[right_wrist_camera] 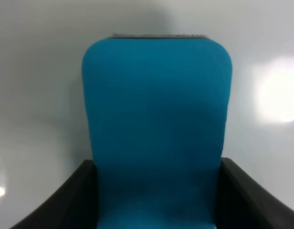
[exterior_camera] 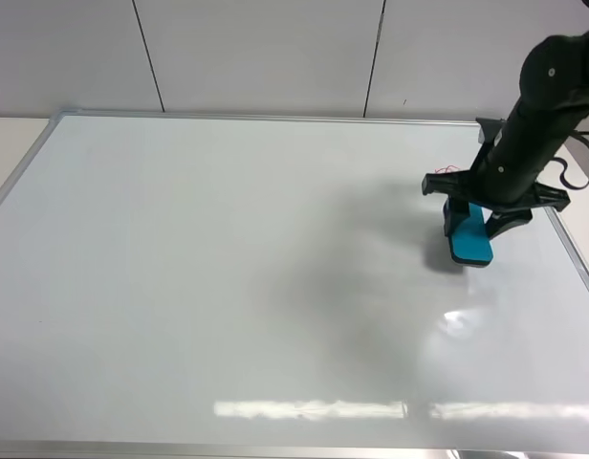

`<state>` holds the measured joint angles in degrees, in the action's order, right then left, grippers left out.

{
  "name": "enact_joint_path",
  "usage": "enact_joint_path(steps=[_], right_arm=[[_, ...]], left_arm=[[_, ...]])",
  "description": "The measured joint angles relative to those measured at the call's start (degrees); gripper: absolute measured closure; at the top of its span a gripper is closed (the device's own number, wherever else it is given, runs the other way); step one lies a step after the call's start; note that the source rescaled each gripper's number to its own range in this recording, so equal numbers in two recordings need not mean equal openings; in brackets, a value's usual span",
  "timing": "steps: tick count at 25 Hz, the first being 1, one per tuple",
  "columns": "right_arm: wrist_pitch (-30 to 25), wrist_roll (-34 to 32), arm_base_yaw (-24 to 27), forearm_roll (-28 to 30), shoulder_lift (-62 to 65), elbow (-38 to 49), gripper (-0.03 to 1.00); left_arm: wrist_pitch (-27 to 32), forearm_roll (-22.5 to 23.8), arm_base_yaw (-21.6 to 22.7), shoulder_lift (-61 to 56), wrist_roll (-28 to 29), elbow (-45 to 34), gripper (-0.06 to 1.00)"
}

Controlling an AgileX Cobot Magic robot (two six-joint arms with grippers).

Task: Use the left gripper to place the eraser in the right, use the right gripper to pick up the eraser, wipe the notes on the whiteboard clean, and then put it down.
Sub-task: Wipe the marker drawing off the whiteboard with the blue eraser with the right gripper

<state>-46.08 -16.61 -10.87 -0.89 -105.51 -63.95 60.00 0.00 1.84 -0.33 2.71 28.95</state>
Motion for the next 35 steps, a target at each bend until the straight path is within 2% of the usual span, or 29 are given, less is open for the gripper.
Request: enact_joint_path(steps=[3, 8, 14, 19, 29, 35], right_arm=[[-4.63, 1.28, 0.52, 0.24, -5.18, -8.87, 0.94], [-6.85, 1.68, 0.52, 1.28, -12.86, -20.95, 0.94], [-11.36, 2.14, 1.59, -1.4, -22.12, -32.09, 0.94], [-12.85, 4.48, 3.85, -4.15, -24.27, -34.72, 0.94], [-14.83, 7.19, 12.85, -3.2, -24.39, -34.92, 0.94], [-15.54, 8.85, 13.0, -2.26, -24.39, -35.04, 0.94]], left_arm=[[0.0, 0.0, 0.0, 0.0, 0.0, 0.0, -0.06], [0.0, 0.0, 0.0, 0.0, 0.0, 0.0, -0.06], [0.0, 0.0, 0.0, 0.0, 0.0, 0.0, -0.06], [0.0, 0.0, 0.0, 0.0, 0.0, 0.0, -0.06], [0.0, 0.0, 0.0, 0.0, 0.0, 0.0, -0.06], [0.0, 0.0, 0.0, 0.0, 0.0, 0.0, -0.06]])
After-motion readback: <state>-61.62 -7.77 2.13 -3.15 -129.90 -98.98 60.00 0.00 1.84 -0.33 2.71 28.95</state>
